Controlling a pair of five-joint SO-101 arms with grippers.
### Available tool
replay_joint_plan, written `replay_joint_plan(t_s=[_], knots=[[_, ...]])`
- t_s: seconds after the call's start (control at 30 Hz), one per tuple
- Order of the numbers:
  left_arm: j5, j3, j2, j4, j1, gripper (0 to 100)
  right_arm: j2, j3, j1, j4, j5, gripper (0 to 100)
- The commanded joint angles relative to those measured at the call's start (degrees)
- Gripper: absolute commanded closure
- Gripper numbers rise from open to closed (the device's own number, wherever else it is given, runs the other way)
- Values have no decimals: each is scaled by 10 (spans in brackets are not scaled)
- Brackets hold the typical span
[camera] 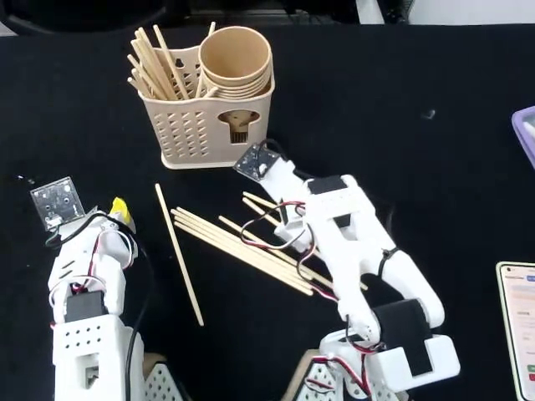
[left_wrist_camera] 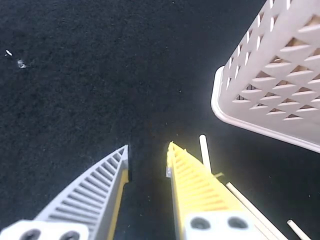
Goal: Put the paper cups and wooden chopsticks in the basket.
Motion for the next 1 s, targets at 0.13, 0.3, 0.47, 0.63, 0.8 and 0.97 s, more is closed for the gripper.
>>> replay_joint_plan(t_s=[0.13, 0.3, 0.47, 0.63, 0.8, 0.97], knots=[[-4, -6, -9, -15, 5, 866, 0, -15, 6, -6, 6, 749], [-4, -6, -9, -15, 5, 866, 0, -4, -19, -10, 21, 722], [-4, -6, -9, -15, 4, 866, 40, 14, -48, -69, 23, 730], [-4, -6, -9, -15, 4, 866, 116, -64, -21, -43, 24, 730], [-4, -6, -9, -15, 5, 866, 149, -94, -14, -13, 25, 773], [-4, -6, -9, -15, 3, 866, 150, -87, -18, 24, 80, 961]])
